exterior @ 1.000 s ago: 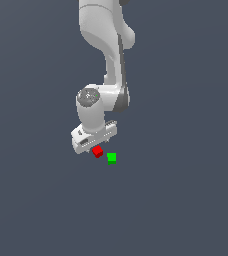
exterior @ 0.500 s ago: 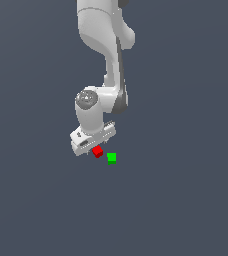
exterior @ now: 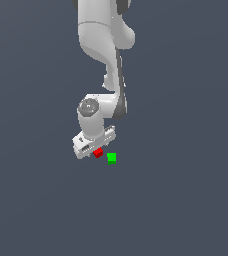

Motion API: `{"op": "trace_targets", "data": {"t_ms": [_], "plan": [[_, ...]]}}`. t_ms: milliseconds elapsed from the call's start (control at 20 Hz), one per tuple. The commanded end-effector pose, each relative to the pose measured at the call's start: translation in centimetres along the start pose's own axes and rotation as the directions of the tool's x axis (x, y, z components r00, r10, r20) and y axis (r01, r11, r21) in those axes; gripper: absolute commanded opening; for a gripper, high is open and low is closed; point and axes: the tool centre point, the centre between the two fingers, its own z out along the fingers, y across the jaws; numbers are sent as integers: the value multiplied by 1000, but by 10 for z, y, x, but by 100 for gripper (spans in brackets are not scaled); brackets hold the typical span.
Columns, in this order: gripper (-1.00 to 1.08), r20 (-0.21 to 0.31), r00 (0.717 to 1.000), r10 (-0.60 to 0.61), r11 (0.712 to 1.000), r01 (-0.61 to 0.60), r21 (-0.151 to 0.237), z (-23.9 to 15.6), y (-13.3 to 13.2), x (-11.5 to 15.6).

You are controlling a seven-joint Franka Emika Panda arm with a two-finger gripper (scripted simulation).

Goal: Stack the red cube on top of the green cube.

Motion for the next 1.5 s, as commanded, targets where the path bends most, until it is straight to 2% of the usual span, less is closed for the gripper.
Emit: {"op": "trace_targets", "data": {"t_ms": [0, 250, 300, 1000, 1450], "plan": [[100, 0, 1000, -1, 1000, 1, 0, 10, 0, 0], [100, 0, 1000, -1, 1000, 1, 0, 17, 1, 1], [-100, 0, 1000, -1, 1000, 1, 0, 17, 1, 1], [-100, 0, 1000, -1, 1000, 1, 0, 12, 1, 0], [-100, 0, 1000, -1, 1000, 1, -1, -36, 0, 0]]}}
